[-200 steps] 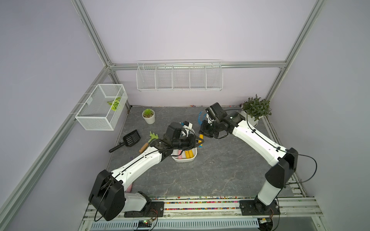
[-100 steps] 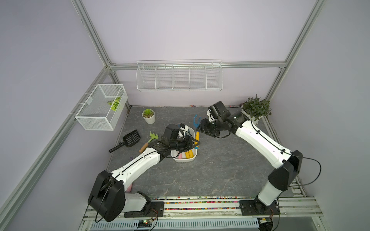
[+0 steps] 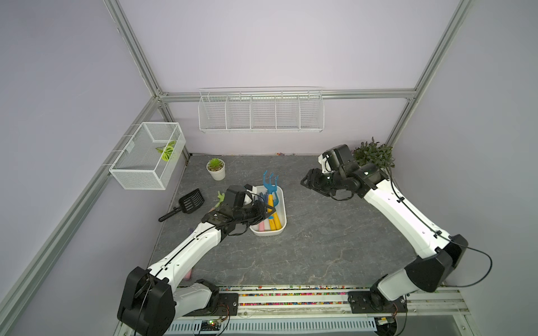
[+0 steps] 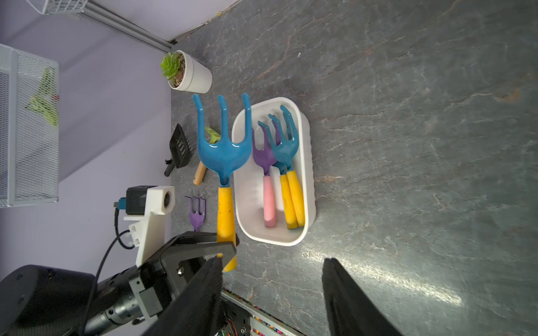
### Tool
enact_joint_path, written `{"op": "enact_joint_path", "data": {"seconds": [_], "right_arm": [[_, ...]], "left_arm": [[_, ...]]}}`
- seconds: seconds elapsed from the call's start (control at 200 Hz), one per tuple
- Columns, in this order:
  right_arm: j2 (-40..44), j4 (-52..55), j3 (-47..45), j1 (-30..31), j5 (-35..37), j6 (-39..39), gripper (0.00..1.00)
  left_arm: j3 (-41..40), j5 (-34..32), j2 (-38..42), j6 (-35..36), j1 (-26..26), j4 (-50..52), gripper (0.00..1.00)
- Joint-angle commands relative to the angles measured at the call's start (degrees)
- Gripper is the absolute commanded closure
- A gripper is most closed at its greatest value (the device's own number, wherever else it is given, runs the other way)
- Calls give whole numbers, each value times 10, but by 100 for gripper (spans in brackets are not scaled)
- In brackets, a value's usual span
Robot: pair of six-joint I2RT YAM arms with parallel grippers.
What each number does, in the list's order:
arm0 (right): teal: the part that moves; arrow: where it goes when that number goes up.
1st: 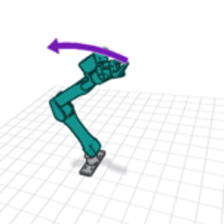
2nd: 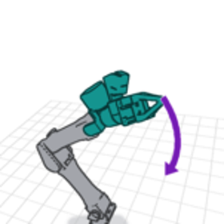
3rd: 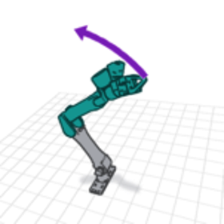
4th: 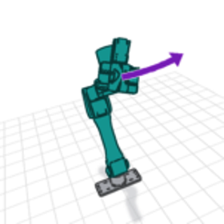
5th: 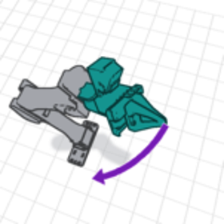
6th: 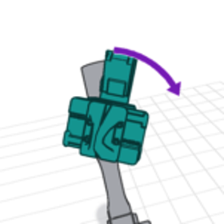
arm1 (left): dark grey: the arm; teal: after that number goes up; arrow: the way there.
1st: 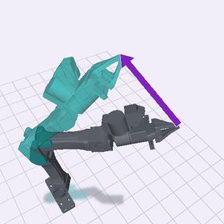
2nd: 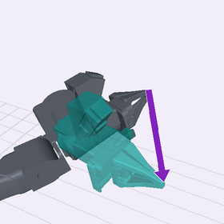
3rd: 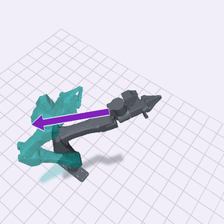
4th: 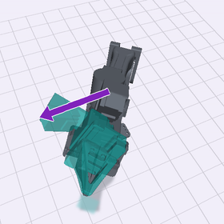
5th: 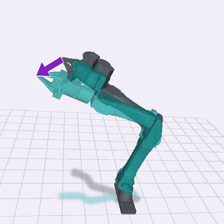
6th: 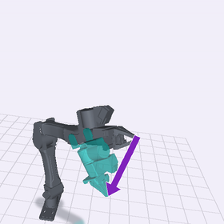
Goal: Put the rake into the storage box
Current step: Place the rake in the storage box.
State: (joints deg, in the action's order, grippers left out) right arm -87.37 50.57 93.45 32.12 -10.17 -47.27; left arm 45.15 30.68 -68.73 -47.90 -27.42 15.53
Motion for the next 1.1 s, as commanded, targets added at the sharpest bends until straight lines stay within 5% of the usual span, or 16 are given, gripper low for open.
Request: {"op": "enact_joint_path", "data": {"seconds": [0.0,0.895,1.05,1.095], "right_arm": [[24,-8,-41,-7,-3,10,40],[89,-14,-153,-27,-15,-8,41],[93,-18,-162,-27,-22,-11,41],[94,-20,-165,-26,-23,-12,41]], "left_arm": [[-27,-2,3,13,13,0,100],[-45,19,-100,-15,29,-87,100],[-30,-27,-103,-12,30,-44,41],[-26,-39,-101,-10,29,-32,34]]}}
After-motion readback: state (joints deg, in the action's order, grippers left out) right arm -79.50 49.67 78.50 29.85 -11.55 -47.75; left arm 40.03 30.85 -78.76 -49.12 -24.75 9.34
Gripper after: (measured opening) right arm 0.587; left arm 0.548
